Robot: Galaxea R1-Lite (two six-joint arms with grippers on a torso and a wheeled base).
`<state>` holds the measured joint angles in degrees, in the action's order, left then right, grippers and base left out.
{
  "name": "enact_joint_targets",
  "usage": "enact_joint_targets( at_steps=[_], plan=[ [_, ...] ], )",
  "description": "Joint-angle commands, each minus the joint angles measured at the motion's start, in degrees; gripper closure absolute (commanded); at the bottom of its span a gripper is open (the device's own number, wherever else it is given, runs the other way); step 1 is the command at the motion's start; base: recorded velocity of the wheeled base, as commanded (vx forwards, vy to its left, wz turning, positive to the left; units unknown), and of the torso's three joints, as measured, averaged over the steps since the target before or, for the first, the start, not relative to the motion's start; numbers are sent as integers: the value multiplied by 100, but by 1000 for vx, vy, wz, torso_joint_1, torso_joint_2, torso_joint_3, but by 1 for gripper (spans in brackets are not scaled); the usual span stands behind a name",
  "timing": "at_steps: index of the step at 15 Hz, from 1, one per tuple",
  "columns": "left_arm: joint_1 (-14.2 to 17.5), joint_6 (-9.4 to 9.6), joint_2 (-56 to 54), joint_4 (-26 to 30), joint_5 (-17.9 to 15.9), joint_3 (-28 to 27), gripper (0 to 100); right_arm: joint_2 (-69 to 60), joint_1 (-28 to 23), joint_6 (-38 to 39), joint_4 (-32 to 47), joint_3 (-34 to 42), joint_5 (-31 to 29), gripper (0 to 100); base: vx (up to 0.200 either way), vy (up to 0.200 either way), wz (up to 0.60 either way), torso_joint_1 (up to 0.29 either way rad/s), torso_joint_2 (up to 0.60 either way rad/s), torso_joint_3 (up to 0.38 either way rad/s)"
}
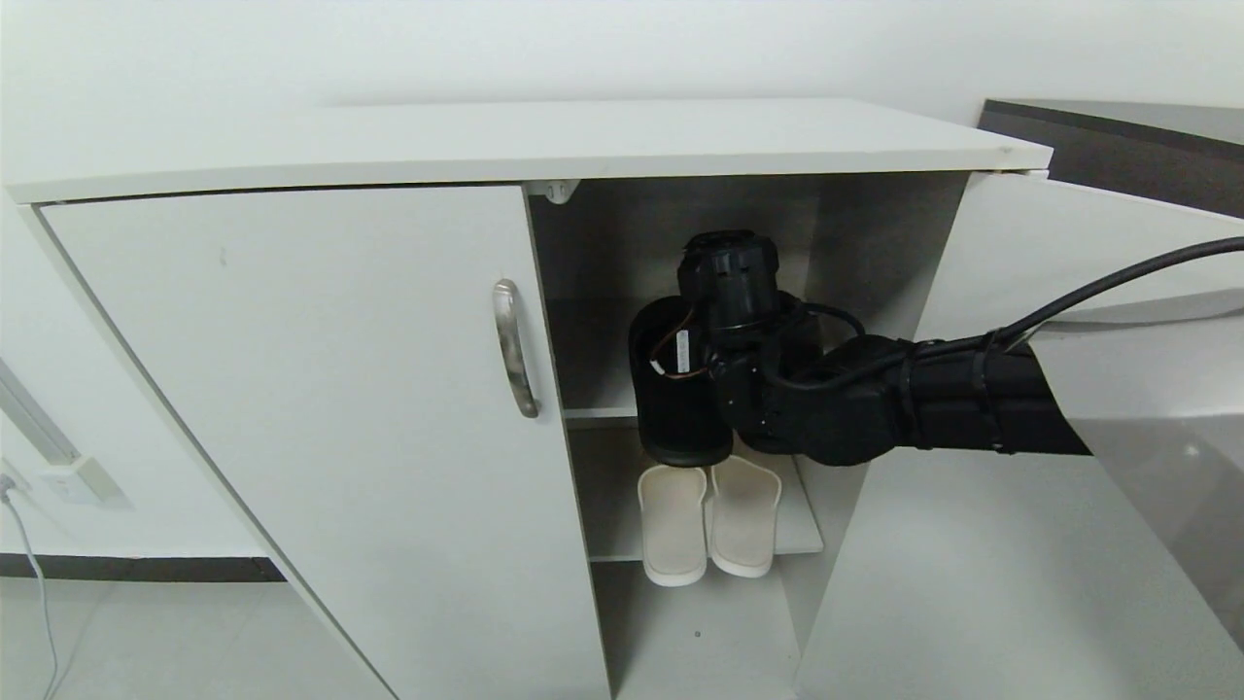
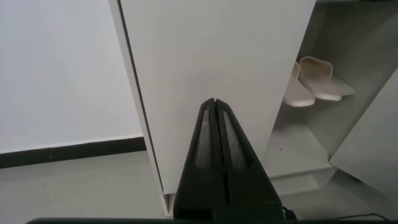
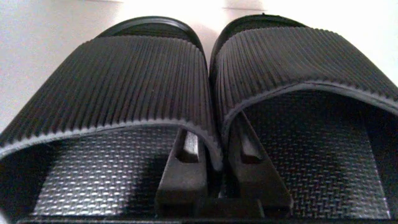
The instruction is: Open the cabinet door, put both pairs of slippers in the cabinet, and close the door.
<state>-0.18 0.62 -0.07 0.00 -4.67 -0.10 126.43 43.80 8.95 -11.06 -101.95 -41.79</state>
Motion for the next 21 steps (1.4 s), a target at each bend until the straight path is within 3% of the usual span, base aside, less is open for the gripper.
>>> enact_joint_targets(
  at_steps=[1, 5, 14, 15, 21],
  plan=[
    [1, -1, 7, 0, 1, 1, 100, 180, -47, 2, 165, -378, 22, 100, 0, 0, 0, 0, 0, 0],
    [1, -1, 7, 0, 1, 1, 100, 347, -135, 10, 200, -730, 22, 100, 0, 0, 0, 0, 0, 0],
    [1, -1, 7, 0, 89, 1, 100, 347, -188, -16, 306, -739, 162, 100, 0, 0, 0, 0, 0, 0],
    [1, -9, 7, 0, 89, 1, 100, 347, -196, -16, 306, -721, 162, 0, 0, 0, 0, 0, 0, 0],
    [1, -9, 7, 0, 115, 1, 100, 13, -91, 19, 280, -264, 92, 0, 0, 0, 0, 0, 0, 0]
  ],
)
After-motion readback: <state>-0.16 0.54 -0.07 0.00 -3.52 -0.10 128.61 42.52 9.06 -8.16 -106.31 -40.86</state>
